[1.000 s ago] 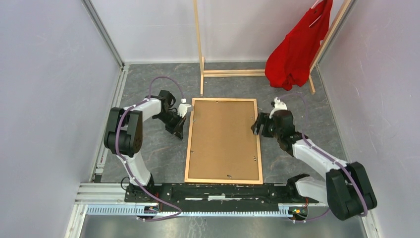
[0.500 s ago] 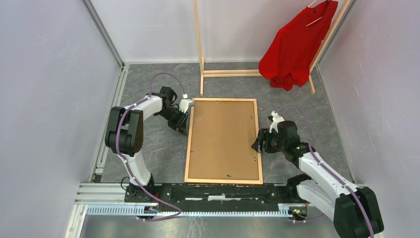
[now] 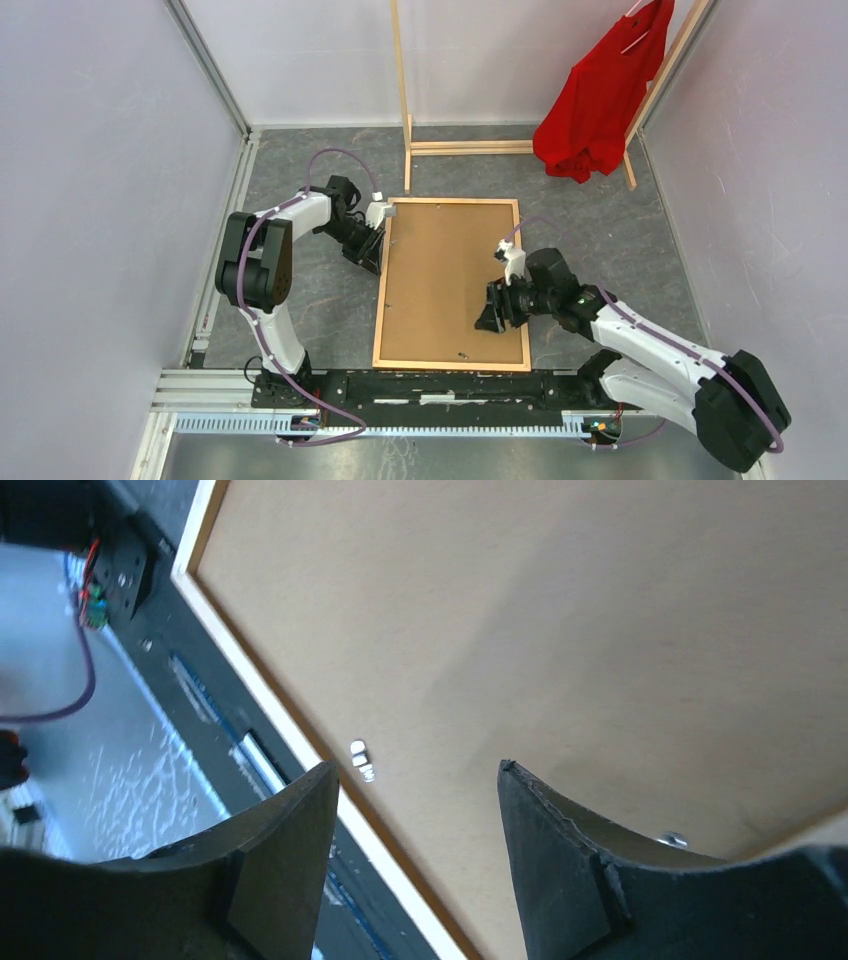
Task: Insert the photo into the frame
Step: Install the photo frame at the center of the board.
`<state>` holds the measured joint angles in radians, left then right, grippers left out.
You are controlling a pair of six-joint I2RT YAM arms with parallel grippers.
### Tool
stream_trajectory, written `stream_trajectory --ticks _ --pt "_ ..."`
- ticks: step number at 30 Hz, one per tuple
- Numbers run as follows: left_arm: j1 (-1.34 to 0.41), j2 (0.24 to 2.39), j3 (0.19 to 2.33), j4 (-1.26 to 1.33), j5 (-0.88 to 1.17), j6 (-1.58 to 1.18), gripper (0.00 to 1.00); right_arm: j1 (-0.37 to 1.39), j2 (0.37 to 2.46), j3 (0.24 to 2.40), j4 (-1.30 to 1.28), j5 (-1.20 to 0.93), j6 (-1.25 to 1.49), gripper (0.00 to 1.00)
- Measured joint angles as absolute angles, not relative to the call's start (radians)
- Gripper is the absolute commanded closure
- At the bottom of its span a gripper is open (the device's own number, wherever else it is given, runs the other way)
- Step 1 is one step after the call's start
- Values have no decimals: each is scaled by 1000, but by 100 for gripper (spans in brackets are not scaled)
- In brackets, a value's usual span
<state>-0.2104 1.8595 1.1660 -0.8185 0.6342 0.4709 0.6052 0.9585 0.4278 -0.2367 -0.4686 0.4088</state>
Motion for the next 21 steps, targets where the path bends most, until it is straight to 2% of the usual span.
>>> stream_trajectory --ticks 9,21 --pt "-215 1861 1166 -817 635 471 75 758 1058 408 -141 -490 476 34" --pt "-216 1861 1166 -817 633 471 76 882 1160 388 -43 -498 532 38"
